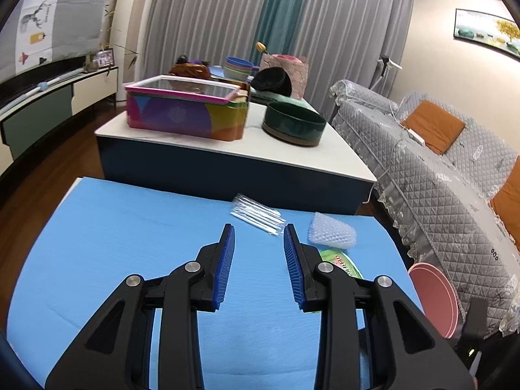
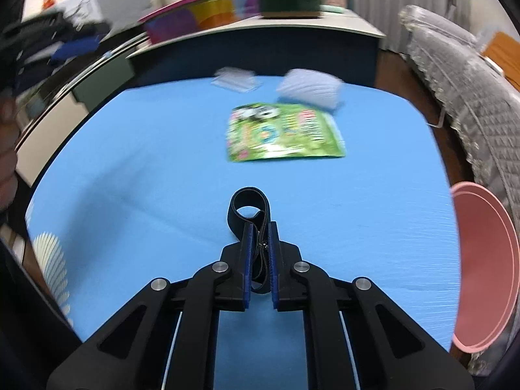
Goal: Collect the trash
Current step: 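Grasp the black elastic band with the right gripper, then grasp the green panda snack bag with the left gripper and lift it, then carry the snack bag in the left gripper and elastic band in the right over the pink bin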
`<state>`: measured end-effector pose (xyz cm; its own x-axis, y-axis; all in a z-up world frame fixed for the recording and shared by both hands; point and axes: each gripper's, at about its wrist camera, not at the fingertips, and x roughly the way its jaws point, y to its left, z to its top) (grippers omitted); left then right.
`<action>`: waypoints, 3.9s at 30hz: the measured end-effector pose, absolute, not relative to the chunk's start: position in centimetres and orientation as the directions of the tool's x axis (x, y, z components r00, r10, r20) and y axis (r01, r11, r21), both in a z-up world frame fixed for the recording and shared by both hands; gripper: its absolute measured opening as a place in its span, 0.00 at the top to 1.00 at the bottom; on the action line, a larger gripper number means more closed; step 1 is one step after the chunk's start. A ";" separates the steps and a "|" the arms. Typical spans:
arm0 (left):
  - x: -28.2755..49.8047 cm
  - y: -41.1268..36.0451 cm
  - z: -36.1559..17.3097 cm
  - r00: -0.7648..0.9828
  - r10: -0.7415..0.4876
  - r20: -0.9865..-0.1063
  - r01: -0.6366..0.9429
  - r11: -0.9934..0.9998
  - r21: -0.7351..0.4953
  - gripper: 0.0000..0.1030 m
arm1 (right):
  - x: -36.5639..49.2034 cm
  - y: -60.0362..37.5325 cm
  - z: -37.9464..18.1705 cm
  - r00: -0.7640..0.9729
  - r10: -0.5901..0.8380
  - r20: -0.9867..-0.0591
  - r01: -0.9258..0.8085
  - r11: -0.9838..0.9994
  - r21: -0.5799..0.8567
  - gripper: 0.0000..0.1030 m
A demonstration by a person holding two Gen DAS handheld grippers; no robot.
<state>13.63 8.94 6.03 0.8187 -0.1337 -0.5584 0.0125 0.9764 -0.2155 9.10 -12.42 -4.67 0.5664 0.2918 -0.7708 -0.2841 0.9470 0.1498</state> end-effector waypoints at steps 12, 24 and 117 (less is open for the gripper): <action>17.8 3.5 2.2 0.766 -0.154 -0.624 0.076 0.986 -0.150 0.70 | 11.2 -18.3 -5.5 0.581 0.206 -0.787 -0.095 0.978 0.186 0.91; 20.4 1.2 -4.3 0.630 -0.217 -0.746 0.080 0.973 -0.215 0.64 | 11.3 -19.3 -5.6 0.573 0.225 -0.788 -0.090 0.973 0.213 0.91; 6.9 -9.0 4.5 0.747 -0.306 -0.590 0.334 0.940 -0.065 1.00 | 2.9 -30.8 4.6 0.835 -0.001 -0.550 0.132 0.971 0.199 0.91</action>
